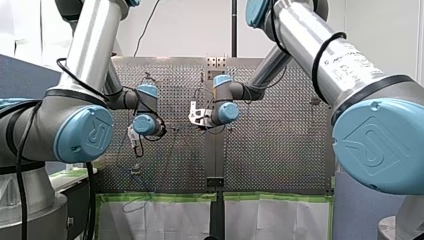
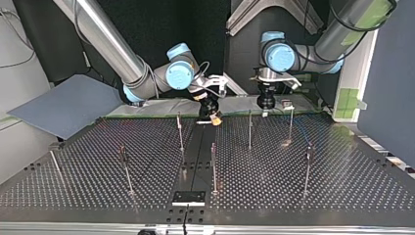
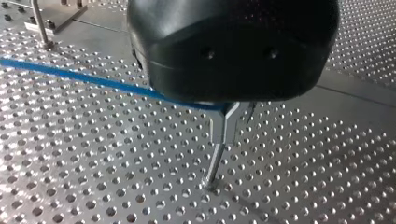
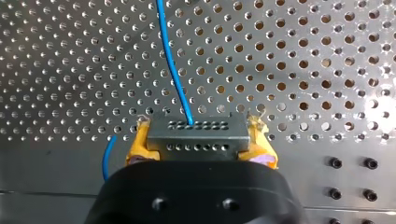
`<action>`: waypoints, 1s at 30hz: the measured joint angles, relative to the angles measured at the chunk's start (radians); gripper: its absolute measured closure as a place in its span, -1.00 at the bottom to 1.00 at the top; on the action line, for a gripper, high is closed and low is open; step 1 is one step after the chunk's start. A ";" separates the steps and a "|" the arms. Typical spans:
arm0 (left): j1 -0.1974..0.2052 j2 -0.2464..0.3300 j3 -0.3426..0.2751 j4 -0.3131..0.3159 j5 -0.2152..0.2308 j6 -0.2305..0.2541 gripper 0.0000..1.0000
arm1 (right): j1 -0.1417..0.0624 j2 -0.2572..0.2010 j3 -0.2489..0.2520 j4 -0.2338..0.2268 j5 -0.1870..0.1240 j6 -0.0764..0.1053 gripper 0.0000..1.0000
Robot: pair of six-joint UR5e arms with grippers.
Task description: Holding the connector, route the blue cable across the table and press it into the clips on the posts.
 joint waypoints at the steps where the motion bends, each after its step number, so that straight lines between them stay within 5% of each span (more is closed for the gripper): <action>1: -0.002 0.000 0.000 0.004 0.000 -0.002 0.98 | 0.000 0.000 0.000 0.000 0.000 0.002 1.00; 17: 0.022 -0.067 0.023 0.052 0.030 -0.036 0.98 | -0.025 0.005 0.000 0.001 -0.006 0.037 1.00; 30: 0.067 -0.167 0.144 -0.027 0.070 -0.031 0.98 | -0.054 0.006 0.000 0.001 -0.008 0.039 1.00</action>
